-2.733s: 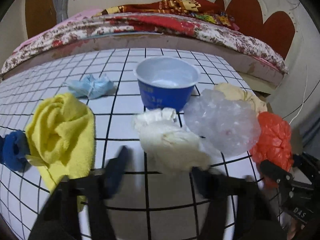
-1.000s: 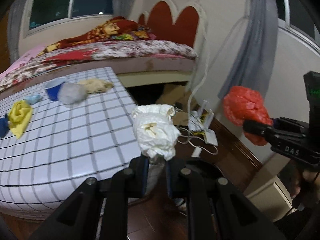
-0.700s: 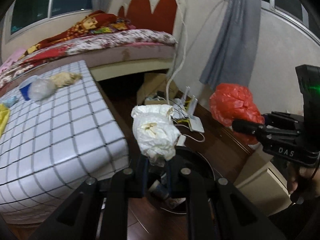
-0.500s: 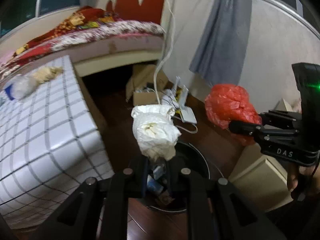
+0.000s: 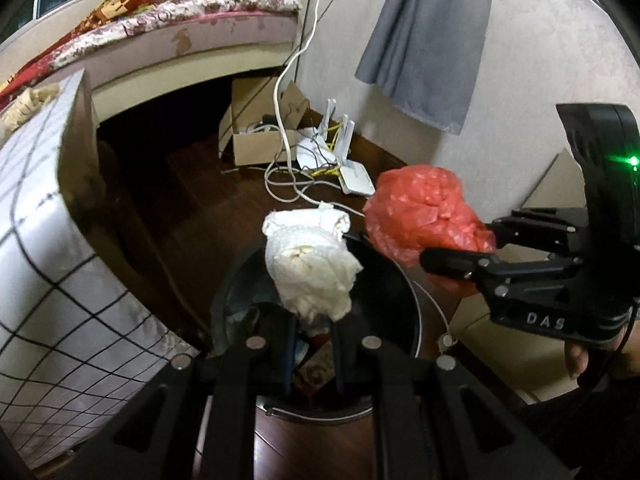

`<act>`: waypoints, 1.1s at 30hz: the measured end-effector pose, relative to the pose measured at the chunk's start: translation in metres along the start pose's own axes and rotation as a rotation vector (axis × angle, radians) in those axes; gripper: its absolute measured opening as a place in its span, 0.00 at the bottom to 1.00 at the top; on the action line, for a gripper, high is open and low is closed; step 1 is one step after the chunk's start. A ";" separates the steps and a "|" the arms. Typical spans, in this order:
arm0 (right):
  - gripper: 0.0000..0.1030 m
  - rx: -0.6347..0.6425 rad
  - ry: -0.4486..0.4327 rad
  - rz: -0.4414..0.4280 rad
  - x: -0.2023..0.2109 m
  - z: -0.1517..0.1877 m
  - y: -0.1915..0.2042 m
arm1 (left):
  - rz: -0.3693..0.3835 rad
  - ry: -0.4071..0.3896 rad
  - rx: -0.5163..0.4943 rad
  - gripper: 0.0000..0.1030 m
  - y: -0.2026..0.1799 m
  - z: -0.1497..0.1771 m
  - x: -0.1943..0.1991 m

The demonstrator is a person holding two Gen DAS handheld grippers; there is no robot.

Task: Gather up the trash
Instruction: 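Carry the tissue and red bag over the black bin and release them, then move both open tools back from the bin toward the table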

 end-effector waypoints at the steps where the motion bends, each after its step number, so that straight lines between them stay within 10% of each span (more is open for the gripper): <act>1: 0.34 0.004 0.008 -0.006 -0.005 0.001 0.001 | 0.003 0.005 0.002 0.16 0.001 0.000 -0.003; 4: 0.41 0.023 0.088 -0.019 -0.028 0.009 0.004 | 0.038 0.032 0.014 0.31 0.005 0.004 -0.012; 6: 0.89 0.061 0.166 0.065 -0.047 0.022 -0.002 | 0.017 0.038 0.011 0.82 0.011 0.008 -0.015; 7: 0.99 0.060 0.199 0.103 -0.055 0.029 -0.009 | -0.016 0.026 0.015 0.92 0.017 0.010 -0.014; 16: 0.99 -0.007 0.177 0.160 -0.047 0.030 -0.026 | -0.182 0.048 0.051 0.94 0.046 0.032 -0.010; 33: 0.99 0.052 0.072 0.136 -0.016 0.000 0.002 | -0.228 -0.029 0.024 0.96 0.045 0.016 0.013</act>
Point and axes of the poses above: each gripper's, at about its wrist camera, not at the fingertips, and x roughly against the way its jaws point, y to its left, z to its underside, the point moved 2 cm from there along -x, roughly the way its jaws point, and after that the axes turned 13 degrees about -y, right-handed, at the moved point
